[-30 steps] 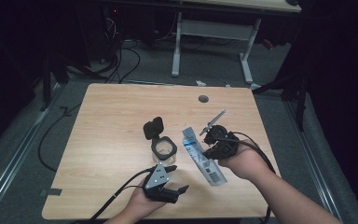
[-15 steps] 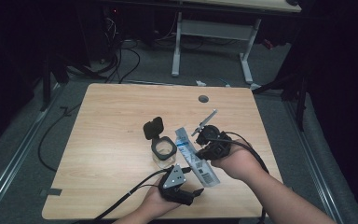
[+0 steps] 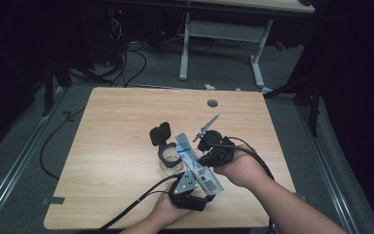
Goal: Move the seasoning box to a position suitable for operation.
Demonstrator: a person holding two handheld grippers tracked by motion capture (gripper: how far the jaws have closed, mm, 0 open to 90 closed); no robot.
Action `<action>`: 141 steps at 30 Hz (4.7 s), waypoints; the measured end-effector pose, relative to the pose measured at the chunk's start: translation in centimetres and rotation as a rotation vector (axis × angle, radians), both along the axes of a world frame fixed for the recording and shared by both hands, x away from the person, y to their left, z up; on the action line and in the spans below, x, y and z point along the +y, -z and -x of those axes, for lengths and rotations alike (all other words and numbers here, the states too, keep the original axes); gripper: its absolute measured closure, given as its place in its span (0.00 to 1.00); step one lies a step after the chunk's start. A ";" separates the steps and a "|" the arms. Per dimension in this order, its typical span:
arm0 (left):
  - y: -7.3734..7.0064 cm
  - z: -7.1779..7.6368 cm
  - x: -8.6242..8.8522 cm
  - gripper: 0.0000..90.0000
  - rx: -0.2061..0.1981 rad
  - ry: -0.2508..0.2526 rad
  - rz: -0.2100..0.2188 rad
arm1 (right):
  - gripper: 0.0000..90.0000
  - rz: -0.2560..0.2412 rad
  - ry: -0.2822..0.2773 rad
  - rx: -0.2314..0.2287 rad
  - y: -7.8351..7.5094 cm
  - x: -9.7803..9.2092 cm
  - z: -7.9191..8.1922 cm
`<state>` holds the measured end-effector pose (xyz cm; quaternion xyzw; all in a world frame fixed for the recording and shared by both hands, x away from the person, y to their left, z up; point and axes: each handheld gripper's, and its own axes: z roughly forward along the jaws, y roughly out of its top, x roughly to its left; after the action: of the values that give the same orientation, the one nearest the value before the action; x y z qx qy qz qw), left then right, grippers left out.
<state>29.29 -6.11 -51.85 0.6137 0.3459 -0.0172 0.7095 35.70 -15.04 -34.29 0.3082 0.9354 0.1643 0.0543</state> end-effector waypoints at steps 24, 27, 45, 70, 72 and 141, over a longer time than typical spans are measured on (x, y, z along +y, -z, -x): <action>-0.8 0.7 1.0 0.32 -0.009 -0.038 0.010 | 1.00 0.031 -0.016 -0.002 -0.5 0.9 -0.7; -0.7 0.7 1.2 0.33 -0.016 -0.044 0.001 | 1.00 0.037 -0.025 -0.001 -0.5 1.3 -0.9; -0.9 -0.5 1.6 0.39 0.000 -0.068 -0.001 | 1.00 0.051 -0.025 -0.019 -0.5 2.8 -2.0; -0.7 -1.5 0.2 0.26 -0.007 -0.161 0.000 | 1.00 0.030 0.007 -0.031 -1.1 2.9 -1.3; -0.6 -1.3 0.3 0.32 -0.022 -0.157 -0.002 | 1.00 0.030 0.015 -0.032 -1.1 2.8 -1.2; -0.2 -1.0 2.1 0.37 -0.013 -0.193 -0.024 | 1.00 0.064 0.067 -0.032 -1.0 3.0 -1.7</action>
<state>30.31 -4.02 -51.65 0.5863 0.3991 0.0593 0.7025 37.39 -12.04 -33.32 0.3349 0.9283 0.1373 0.0846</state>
